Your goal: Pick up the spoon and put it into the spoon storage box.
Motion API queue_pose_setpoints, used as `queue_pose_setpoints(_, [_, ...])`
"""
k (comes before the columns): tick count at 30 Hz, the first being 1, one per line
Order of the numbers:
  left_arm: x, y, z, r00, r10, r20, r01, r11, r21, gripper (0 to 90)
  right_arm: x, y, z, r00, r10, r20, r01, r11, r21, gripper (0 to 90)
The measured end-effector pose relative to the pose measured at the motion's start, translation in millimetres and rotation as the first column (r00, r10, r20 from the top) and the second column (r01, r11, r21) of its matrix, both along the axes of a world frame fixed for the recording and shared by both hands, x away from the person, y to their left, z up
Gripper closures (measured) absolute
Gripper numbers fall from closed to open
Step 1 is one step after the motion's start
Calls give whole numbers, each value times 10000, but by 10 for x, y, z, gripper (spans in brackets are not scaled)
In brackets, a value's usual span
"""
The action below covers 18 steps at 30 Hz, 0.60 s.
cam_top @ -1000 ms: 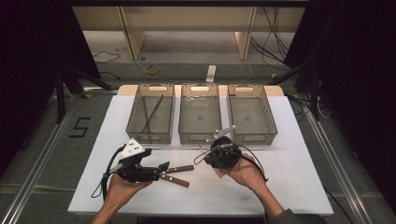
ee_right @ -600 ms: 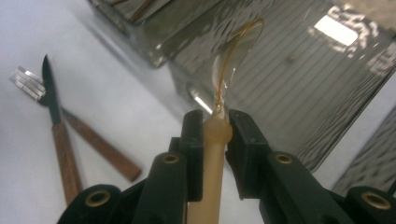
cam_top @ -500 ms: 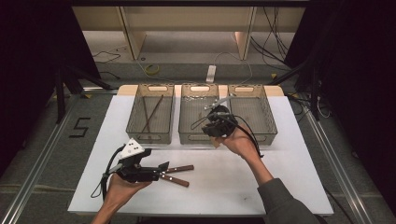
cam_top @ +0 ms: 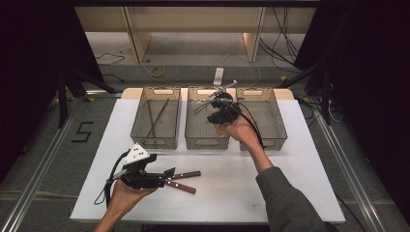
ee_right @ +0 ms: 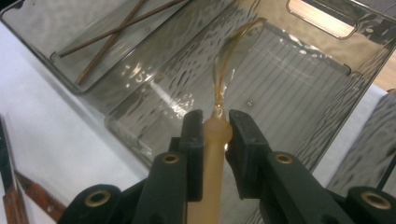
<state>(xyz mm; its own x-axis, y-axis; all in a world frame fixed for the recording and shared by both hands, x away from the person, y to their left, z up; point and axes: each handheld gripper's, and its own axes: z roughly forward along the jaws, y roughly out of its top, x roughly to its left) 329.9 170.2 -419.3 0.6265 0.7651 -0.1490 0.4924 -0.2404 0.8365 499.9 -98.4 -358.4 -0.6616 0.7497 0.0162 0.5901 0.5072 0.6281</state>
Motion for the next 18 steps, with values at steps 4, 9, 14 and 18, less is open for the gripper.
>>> queue_pose_setpoints(4, [-4,-7,1,10000,-32,19,32,10000,11,151,99,26,-27,9997,-235,-68,235,9997,-49,769])
queue_pose_setpoints(9, [-3,-7,-1,10000,-49,9,49,10000,25,151,214,55,-67,9986,-505,-127,503,9987,-118,769])
queue_pose_setpoints(14, [-4,-21,-8,10000,-92,-28,92,9999,73,151,282,111,-101,9975,-692,-131,691,9976,-97,768])
queue_pose_setpoints(18, [-7,-18,-7,9999,-97,-30,98,9999,70,151,318,160,-133,9963,-845,-164,842,9963,-162,767])
